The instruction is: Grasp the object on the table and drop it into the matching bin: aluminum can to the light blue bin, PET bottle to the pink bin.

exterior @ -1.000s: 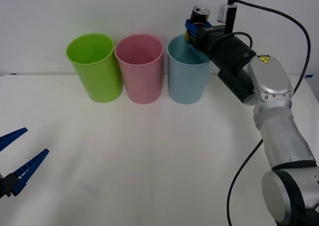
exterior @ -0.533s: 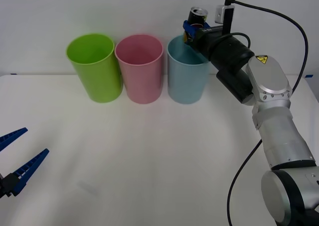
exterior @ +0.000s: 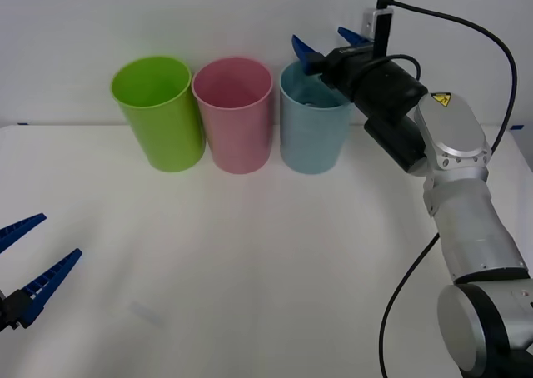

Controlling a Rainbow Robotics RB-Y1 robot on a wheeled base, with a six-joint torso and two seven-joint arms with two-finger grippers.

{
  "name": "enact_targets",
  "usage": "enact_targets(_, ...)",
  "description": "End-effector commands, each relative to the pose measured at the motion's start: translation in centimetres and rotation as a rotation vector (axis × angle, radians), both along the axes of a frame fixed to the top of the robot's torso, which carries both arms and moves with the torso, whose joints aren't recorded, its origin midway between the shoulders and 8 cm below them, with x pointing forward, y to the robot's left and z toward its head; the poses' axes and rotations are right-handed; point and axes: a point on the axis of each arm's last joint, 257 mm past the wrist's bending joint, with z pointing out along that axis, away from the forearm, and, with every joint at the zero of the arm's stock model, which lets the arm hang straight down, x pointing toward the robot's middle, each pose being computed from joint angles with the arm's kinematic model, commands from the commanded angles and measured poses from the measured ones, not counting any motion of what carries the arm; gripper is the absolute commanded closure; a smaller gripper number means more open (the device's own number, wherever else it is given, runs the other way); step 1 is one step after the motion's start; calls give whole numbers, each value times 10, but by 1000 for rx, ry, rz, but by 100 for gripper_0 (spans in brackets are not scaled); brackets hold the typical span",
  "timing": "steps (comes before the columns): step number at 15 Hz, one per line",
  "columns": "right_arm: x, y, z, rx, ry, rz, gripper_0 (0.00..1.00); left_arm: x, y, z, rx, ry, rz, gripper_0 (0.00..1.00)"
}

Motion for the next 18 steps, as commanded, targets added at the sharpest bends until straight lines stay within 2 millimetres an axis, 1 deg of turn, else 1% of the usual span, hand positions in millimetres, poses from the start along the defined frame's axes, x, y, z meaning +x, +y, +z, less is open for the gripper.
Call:
enact_targets(1,-4,-4,-3,-2,0,17,0,0,0,0,0,0,0,0)
enact_targets(2,-7,-5,-4,-8,-5,25,0,0,0,0,0,0,0,0)
enact_targets(3,-13,-11,-4,-19,-16,26,0,0,0,0,0,0,0,0)
enact_targets(6,-34,-22,-12,-36,-31,50,0,0,0,0,0,0,0,0)
enact_targets(9,-62,-34,-15,-55,-50,85,0,0,0,0,0,0,0,0)
enact_targets(15,-136,-62,-35,-90,-48,156,0,0,0,0,0,0,0,0)
enact_targets(16,-152,-67,-44,-98,-36,170,0,0,0,0,0,0,0,0)
enact_targets(18,-178,-78,-59,-116,-20,172,0,0,0,0,0,0,0,0)
